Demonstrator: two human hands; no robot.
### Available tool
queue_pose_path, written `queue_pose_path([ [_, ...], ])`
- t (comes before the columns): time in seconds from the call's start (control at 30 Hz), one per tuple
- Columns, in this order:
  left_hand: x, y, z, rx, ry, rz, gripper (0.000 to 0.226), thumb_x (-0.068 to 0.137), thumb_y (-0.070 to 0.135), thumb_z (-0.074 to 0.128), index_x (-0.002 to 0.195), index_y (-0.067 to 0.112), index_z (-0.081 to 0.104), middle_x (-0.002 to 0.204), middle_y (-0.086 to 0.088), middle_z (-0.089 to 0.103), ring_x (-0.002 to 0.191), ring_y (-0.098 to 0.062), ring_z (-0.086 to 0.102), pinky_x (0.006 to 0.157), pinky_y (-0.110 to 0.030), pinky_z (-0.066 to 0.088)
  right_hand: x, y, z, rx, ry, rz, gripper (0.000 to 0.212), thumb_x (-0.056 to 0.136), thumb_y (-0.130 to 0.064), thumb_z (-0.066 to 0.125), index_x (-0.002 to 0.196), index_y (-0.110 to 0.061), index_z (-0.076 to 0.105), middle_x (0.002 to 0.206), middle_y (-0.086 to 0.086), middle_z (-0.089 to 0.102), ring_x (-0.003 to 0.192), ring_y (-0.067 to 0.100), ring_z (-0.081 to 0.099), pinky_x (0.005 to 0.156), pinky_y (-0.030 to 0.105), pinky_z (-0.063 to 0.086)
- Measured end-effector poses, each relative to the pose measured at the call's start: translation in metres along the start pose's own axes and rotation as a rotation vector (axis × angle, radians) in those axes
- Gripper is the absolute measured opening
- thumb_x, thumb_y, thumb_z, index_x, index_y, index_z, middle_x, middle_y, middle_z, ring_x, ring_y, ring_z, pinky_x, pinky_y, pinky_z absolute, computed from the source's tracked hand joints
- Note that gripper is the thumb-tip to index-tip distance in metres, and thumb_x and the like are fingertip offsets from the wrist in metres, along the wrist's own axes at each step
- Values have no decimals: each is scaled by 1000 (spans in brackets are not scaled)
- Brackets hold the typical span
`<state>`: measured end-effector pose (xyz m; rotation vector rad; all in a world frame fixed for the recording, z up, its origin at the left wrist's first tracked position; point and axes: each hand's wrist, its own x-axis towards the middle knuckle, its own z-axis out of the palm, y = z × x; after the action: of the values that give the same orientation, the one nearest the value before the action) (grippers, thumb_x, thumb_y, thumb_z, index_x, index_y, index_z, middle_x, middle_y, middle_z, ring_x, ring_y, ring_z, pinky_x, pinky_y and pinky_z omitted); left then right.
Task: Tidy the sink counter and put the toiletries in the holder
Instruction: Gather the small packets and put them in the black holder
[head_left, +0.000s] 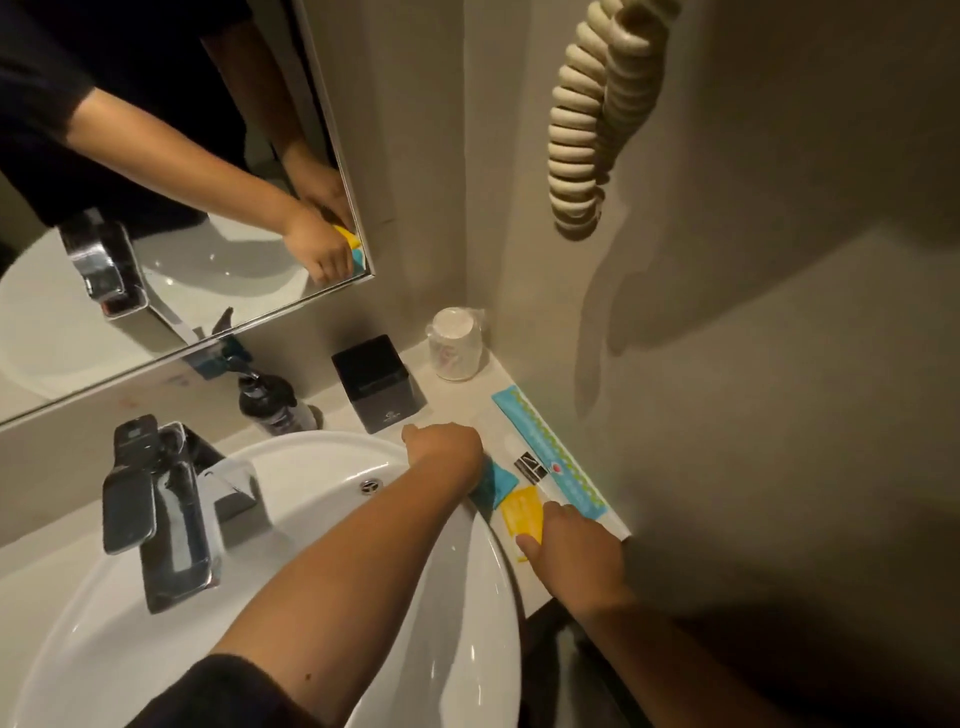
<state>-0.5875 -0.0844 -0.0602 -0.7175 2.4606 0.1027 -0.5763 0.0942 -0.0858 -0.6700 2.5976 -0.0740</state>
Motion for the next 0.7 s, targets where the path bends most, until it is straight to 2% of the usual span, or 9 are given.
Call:
queue_pose_path([
  [0.1, 10, 6, 4, -36, -94, -13, 32, 84, 41, 61, 109, 21, 61, 104, -1, 62, 105, -25, 55, 99, -46, 31, 5, -1, 5, 32, 7, 26, 45, 91, -54, 50, 118, -19, 47, 118, 6, 59, 109, 25, 61, 83, 37, 51],
  [0.2, 15, 7, 3, -147, -132, -36, 40, 77, 45, 69, 109, 22, 60, 97, 0, 56, 96, -23, 51, 90, -40, 35, 8, 3, 8, 143, -45, 64, 45, 89, -52, 56, 117, -18, 47, 118, 6, 59, 110, 26, 60, 85, 37, 51],
  [0.3, 20, 4, 2, -184, -92, -14, 34, 84, 31, 64, 115, 18, 59, 111, -5, 60, 104, -26, 55, 88, -40, 39, 11, 12, 12, 293, -124, 73, 36, 89, -47, 58, 110, -18, 51, 114, 6, 61, 106, 25, 61, 87, 36, 51],
  [0.4, 23, -4, 0, -206, -18, 71, 26, 89, 20, 53, 113, 12, 58, 122, -11, 61, 110, -32, 58, 87, -41, 46, 14, 20, 8, 500, -134, 58, 17, 90, -37, 59, 92, -19, 57, 97, 3, 66, 90, 20, 62, 78, 31, 49],
  [0.43, 22, -7, -2, -220, 0, 107, 23, 89, 20, 52, 110, 11, 58, 120, -13, 62, 108, -32, 59, 85, -40, 47, 14, 22, 4, 560, -112, 49, 16, 90, -32, 59, 82, -20, 55, 85, -1, 64, 80, 16, 61, 71, 27, 48],
  [0.5, 17, -11, -6, -287, 33, 163, 11, 89, 17, 52, 97, 12, 58, 112, -14, 63, 98, -31, 59, 75, -35, 44, 15, 21, -9, 651, -46, 39, 31, 90, -22, 59, 63, -20, 45, 62, -6, 51, 58, 6, 50, 54, 13, 38],
  [0.53, 14, -14, -9, -349, 51, 185, 4, 89, 15, 52, 89, 13, 56, 106, -13, 64, 91, -29, 57, 71, -33, 41, 16, 21, -15, 711, -11, 48, 38, 91, -18, 59, 57, -19, 41, 56, -6, 46, 50, 3, 45, 49, 12, 36],
  [0.6, 8, -19, -15, -528, 88, 219, 7, 85, 11, 54, 80, 16, 53, 91, -10, 65, 78, -22, 55, 62, -29, 38, 21, 21, -27, 850, 43, 53, 40, 91, -19, 59, 54, -15, 42, 52, -4, 46, 46, 2, 42, 47, 16, 38],
  [0.7, -9, -29, -29, -894, 63, 274, 11, 86, 12, 60, 77, 18, 58, 80, -4, 69, 66, -12, 62, 61, -26, 46, 28, 15, -45, 981, 81, -19, 35, 83, -35, 58, 69, -3, 58, 60, 2, 55, 59, 12, 50, 59, 32, 42],
])
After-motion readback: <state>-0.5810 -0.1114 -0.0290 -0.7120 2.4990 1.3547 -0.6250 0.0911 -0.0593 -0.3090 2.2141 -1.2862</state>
